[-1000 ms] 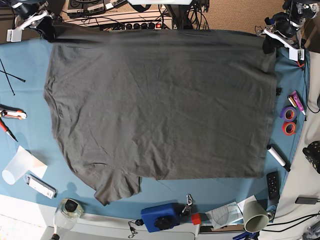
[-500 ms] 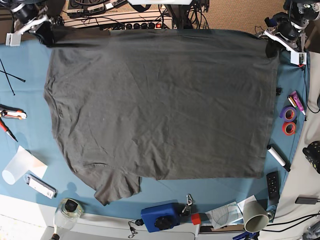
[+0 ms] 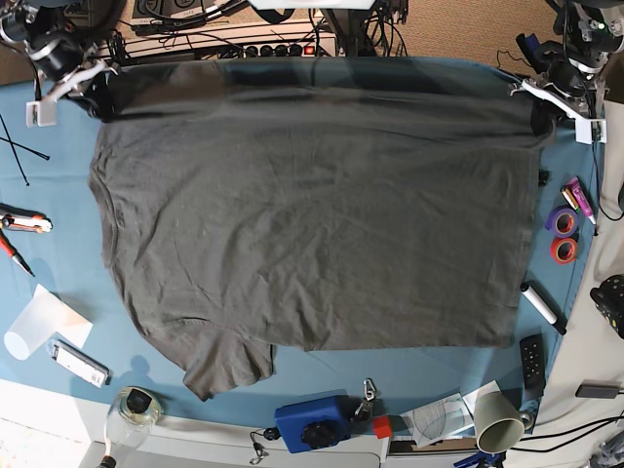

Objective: Fold the T-shirt properly
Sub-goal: 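Lift both shoulder corners and pull them apart to stretch the shirt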

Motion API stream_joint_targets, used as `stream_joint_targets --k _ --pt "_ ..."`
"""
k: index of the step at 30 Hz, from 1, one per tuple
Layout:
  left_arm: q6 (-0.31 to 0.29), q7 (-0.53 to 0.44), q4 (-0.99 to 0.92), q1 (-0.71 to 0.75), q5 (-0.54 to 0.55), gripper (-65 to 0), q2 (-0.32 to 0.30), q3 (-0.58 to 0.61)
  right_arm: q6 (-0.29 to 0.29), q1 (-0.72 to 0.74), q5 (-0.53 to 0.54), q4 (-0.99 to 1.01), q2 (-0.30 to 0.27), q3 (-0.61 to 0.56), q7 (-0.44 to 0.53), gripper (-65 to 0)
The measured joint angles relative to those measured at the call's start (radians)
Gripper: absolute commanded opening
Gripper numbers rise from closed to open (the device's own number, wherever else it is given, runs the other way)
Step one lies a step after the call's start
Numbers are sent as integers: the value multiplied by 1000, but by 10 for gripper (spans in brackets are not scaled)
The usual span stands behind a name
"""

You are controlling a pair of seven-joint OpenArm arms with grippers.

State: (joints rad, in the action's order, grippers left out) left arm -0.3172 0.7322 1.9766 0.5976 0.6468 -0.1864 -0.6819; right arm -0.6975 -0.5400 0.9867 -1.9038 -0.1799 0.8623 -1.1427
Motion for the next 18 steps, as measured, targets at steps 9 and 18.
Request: stream_joint_targets --k 9,18 --pt "-1 0 0 -14 1 -650 0 0 40 59 -100 0 0 -1 29 -650" --pt "-2 39 0 -11 10 -650 1 0 73 61 -149 0 2 43 58 -650"
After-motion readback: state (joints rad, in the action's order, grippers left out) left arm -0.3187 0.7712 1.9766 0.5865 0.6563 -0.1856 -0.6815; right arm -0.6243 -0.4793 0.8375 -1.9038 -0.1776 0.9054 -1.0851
